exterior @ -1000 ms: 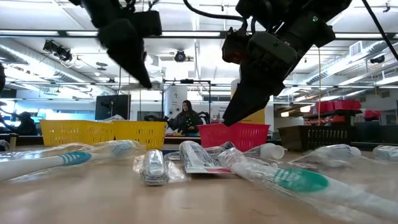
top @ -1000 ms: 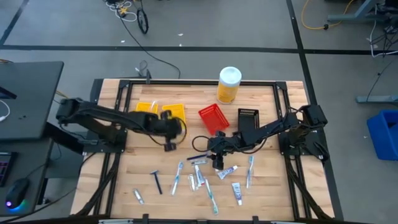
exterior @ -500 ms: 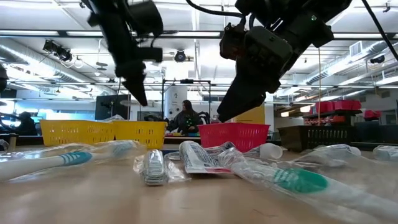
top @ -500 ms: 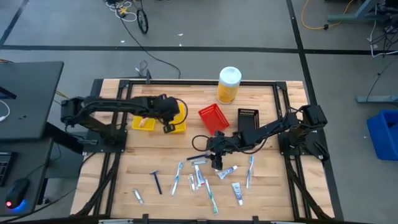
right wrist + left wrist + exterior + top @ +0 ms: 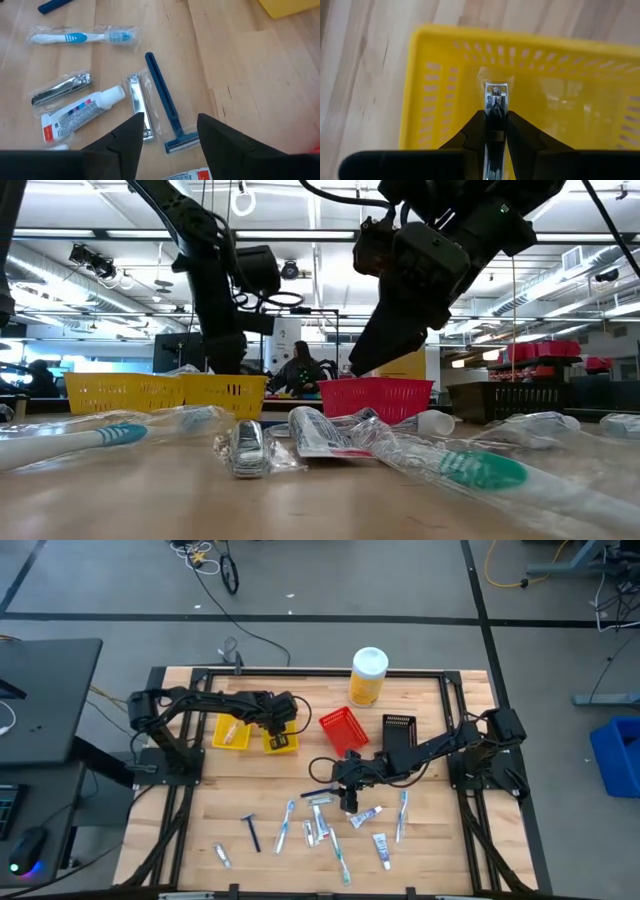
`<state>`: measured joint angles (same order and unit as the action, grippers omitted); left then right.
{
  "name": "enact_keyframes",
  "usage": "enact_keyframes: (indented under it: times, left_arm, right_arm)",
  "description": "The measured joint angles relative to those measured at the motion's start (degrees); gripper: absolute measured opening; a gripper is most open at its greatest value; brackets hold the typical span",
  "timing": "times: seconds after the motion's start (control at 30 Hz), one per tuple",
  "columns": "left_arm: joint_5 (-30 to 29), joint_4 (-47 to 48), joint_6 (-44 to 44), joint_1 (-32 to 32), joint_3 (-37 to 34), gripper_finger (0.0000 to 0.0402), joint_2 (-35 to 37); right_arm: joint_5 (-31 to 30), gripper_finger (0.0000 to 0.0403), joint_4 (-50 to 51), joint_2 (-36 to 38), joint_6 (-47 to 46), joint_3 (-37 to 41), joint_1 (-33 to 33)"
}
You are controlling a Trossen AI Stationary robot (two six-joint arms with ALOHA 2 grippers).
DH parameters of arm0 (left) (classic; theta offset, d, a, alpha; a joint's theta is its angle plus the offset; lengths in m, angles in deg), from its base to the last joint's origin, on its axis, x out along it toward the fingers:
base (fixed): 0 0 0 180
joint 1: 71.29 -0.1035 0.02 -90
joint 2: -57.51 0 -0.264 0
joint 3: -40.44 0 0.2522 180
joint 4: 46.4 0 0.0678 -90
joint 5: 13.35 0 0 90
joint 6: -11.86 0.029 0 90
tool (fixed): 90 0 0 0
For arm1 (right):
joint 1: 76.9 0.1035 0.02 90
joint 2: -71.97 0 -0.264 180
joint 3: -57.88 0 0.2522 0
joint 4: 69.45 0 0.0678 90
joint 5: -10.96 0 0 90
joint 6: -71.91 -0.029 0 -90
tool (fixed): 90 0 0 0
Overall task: Pick & Place Travel size toiletries
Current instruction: Put the silver nail cutter into the right yellow bin, then put the blue razor into the red bin
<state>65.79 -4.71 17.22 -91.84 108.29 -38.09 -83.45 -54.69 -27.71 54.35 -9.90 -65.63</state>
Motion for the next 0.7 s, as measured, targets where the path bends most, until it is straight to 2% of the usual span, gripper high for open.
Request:
enact_keyframes:
  times: [0.47,0.7]
  left_arm:
    - [-0.63,-0.44,1.13,-1.32,0.02,0.0102,-1.24]
    - [-2.32,-0.43,3.45,-1.18,0.02,0.0147,-1.24]
  right_arm:
    - [-0.01,0.0202,-0.01,0.0,0.0,0.0,0.0]
    - [-0.01,0.0195,-0.02,0.0,0.0,0.0,0.0]
